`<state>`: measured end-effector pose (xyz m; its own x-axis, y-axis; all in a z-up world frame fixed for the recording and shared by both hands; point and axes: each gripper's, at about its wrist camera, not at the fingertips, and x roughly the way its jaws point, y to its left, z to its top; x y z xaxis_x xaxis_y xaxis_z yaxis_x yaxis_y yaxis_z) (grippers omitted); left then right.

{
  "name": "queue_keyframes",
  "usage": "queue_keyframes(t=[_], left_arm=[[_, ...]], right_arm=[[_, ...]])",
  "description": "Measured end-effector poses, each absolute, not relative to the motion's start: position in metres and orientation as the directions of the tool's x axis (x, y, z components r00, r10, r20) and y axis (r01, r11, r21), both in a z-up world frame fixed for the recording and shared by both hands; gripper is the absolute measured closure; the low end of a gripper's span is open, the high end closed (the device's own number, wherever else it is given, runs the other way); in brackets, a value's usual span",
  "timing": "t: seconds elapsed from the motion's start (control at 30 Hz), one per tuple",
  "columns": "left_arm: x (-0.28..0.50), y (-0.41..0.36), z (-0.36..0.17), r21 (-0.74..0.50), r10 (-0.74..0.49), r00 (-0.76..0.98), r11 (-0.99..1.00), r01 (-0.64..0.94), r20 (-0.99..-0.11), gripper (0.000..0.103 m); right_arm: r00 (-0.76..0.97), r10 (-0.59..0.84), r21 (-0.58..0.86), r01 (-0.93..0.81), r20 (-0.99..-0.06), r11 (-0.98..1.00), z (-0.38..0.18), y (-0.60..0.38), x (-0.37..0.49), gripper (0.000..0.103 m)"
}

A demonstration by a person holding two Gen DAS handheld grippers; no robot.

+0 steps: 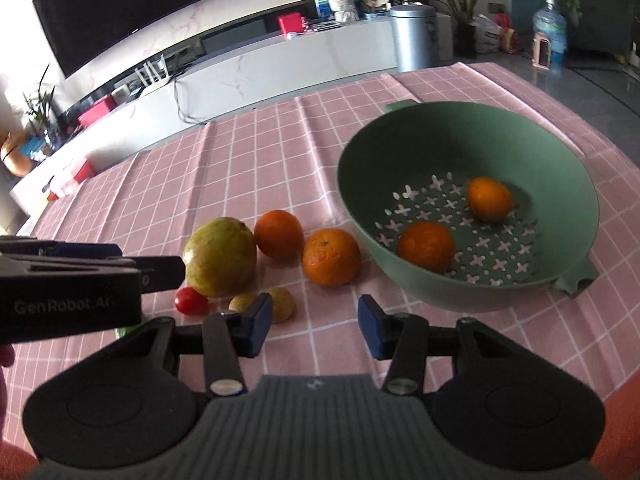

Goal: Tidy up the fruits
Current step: 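Move the left gripper back to the large yellow-green pear, then grasp the yellow-green pear with the left gripper while the right gripper grasps an orange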

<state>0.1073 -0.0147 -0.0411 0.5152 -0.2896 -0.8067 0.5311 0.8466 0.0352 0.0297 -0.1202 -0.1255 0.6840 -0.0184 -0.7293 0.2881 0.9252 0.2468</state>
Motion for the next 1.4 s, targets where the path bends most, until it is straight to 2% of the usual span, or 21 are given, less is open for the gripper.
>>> queue_keyframes(t=[0.3,0.57,0.77,0.83,0.87,1.4], left_arm=[[0.138,-0.026,-0.068,0.027,-0.297,0.482,0.829,0.558,-0.824,0.026],[0.162,-0.036,-0.079,0.019,-0.265,0.419,0.827,0.562,-0.868,0.023],[0.171,-0.041,-0.092,0.010,-0.237,0.374,0.833,0.552,-0.897,0.023],[0.172,-0.042,-0.097,0.016,-0.227,0.358,0.825,0.564,-0.906,0.025],[0.170,-0.042,-0.097,0.012,-0.235,0.360,0.824,0.567,-0.903,0.030],[0.173,-0.006,-0.066,-0.011,-0.201,0.423,0.912,0.409,-0.884,0.030]], right_arm=[[0.687,-0.077,0.259,0.373,-0.723,0.891,-0.147,-0.126,0.040,0.058],[0.716,-0.059,0.343,0.404,-0.695,0.848,-0.163,-0.136,0.048,0.058],[0.716,-0.048,0.360,0.406,-0.696,0.840,-0.171,-0.139,0.050,0.057],[0.726,-0.050,0.373,0.410,-0.686,0.833,-0.173,-0.141,0.048,0.057],[0.730,-0.051,0.378,0.411,-0.681,0.829,-0.173,-0.142,0.048,0.057],[0.713,-0.141,0.395,0.529,-0.687,0.751,-0.173,-0.128,0.066,0.052]])
